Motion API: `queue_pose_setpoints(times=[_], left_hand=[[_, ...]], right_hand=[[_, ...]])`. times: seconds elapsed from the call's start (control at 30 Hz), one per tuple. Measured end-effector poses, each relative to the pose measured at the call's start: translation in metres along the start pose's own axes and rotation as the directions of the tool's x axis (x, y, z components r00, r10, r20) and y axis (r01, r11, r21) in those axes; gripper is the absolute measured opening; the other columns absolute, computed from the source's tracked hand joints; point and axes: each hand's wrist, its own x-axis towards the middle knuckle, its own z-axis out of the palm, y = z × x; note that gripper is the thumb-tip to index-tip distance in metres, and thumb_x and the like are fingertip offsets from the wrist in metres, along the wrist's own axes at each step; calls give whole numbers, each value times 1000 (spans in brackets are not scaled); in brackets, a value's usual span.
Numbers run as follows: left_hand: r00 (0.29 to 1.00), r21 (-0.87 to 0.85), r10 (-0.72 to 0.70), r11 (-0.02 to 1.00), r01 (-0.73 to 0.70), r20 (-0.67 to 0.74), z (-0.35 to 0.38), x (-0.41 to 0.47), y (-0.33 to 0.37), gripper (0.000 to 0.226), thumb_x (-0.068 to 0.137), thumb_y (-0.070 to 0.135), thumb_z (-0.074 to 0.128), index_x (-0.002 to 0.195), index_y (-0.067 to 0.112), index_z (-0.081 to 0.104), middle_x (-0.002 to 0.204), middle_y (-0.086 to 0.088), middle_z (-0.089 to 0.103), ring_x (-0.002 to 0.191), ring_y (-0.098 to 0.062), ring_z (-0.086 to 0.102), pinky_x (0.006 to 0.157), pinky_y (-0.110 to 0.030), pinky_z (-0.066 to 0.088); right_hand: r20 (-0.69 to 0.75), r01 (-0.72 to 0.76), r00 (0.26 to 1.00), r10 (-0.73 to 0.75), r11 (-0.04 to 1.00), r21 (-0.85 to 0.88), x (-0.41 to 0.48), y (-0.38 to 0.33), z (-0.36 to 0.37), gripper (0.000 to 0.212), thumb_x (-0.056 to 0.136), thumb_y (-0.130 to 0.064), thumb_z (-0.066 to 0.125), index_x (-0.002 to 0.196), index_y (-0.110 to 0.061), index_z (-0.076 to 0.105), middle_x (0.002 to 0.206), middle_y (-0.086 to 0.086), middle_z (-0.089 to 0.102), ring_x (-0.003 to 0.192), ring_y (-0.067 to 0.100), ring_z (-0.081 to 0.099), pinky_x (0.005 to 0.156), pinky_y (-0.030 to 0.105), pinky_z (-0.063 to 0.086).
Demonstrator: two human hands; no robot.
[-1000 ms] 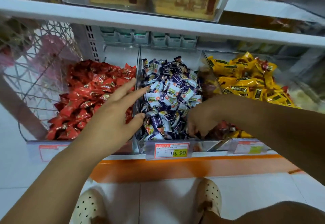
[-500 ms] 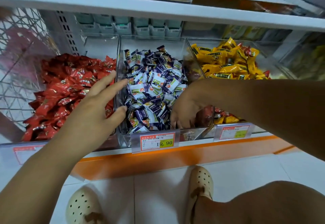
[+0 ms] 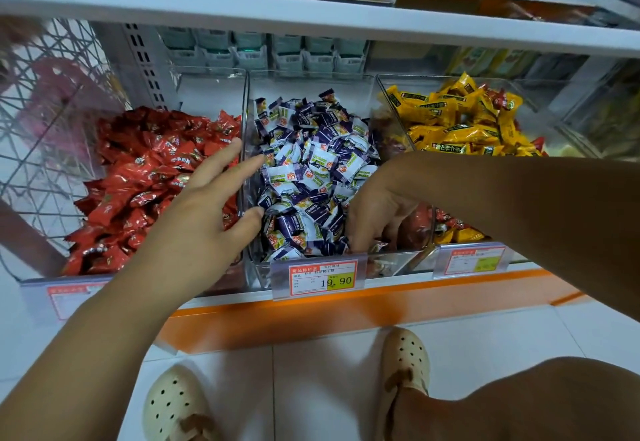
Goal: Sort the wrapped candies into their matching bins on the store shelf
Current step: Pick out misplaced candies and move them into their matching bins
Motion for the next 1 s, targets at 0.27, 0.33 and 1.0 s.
queue_pose_setpoints(times=[0.27, 0.33, 1.0], left_hand=[[1000, -10, -6, 1000, 6, -1, 1, 1, 1, 57, 91, 23, 60, 141, 42, 39, 153, 29, 15, 130, 18, 15, 90, 10, 6], [1000, -2, -1, 1000, 1, -6, 1, 1, 2, 57, 91, 23, 61, 140, 42, 40, 154, 28, 15, 128, 19, 15, 89, 10, 5], [953, 50, 174, 985, -167, -248, 15, 13, 29, 42, 69, 39, 78, 111, 38, 69, 85, 39, 45, 94, 2, 41, 92, -52, 39]], right_hand=[[48, 160, 986, -161, 987, 19, -33, -3, -3, 24, 84, -4, 69, 104, -14, 61, 88, -7, 59, 78, 5, 55, 88, 34, 53], [-30, 211, 977, -210, 977, 37, -40, 0, -6, 25, 85, -6, 69, 105, -19, 61, 95, -8, 59, 83, 5, 55, 84, 31, 52], [-648, 720, 690, -323, 211, 661, -79, -22, 26, 30, 84, 1, 65, 111, -7, 54, 100, 18, 70, 80, 18, 66, 60, 22, 52]])
